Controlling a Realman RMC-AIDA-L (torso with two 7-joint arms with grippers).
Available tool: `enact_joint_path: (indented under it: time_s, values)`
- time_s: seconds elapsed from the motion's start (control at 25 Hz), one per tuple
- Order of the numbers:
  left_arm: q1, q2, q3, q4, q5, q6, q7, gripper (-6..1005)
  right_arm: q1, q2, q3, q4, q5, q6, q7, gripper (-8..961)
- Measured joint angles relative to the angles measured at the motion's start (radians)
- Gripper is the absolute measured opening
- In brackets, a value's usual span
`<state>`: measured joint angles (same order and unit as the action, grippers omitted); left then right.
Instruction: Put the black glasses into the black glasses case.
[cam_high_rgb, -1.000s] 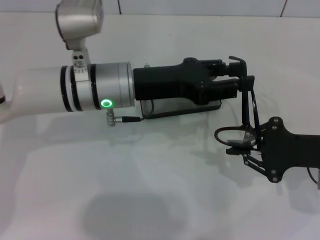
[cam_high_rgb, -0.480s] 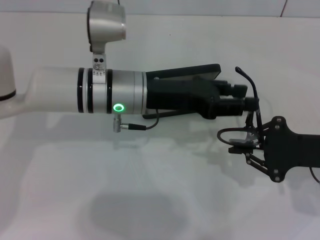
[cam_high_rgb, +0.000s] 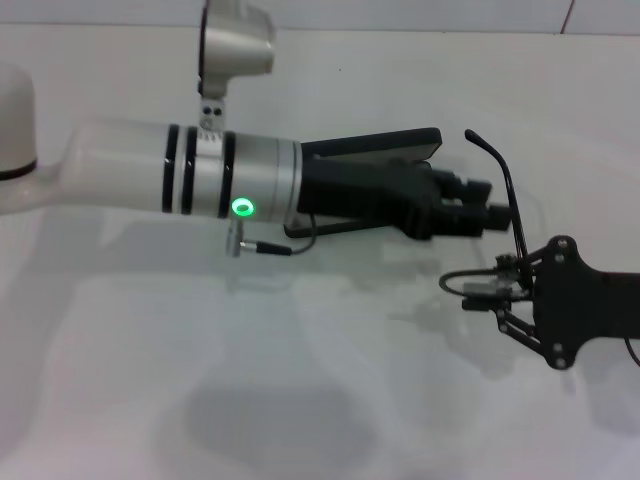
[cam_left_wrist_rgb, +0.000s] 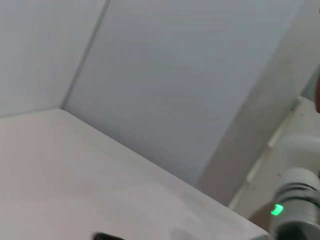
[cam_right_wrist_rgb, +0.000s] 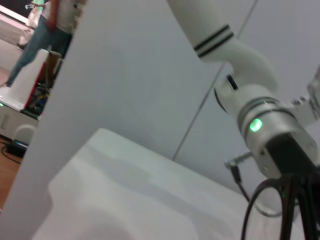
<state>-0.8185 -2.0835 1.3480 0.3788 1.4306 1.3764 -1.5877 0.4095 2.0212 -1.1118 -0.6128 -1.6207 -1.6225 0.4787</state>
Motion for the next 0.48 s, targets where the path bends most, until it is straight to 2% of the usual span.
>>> enact_joint_path:
  time_s: [0.16, 0.28, 0.48]
  values:
    - [0.018, 0.018, -0.034, 0.008, 0.002, -0.020, -0.003, 490, -0.031, -0.008, 0.008, -0.031, -0.001, -0.111, -0.039, 53]
    - [0.029, 0.027, -0.035, 0.008, 0.004, -0.033, -0.003, 490, -0.058, -0.006, 0.042, -0.076, 0.002, -0.209, -0.051, 51]
    - [0.032, 0.016, -0.037, 0.011, 0.048, -0.089, -0.005, 491, -0.069, 0.000, 0.064, -0.074, 0.047, -0.352, -0.085, 53]
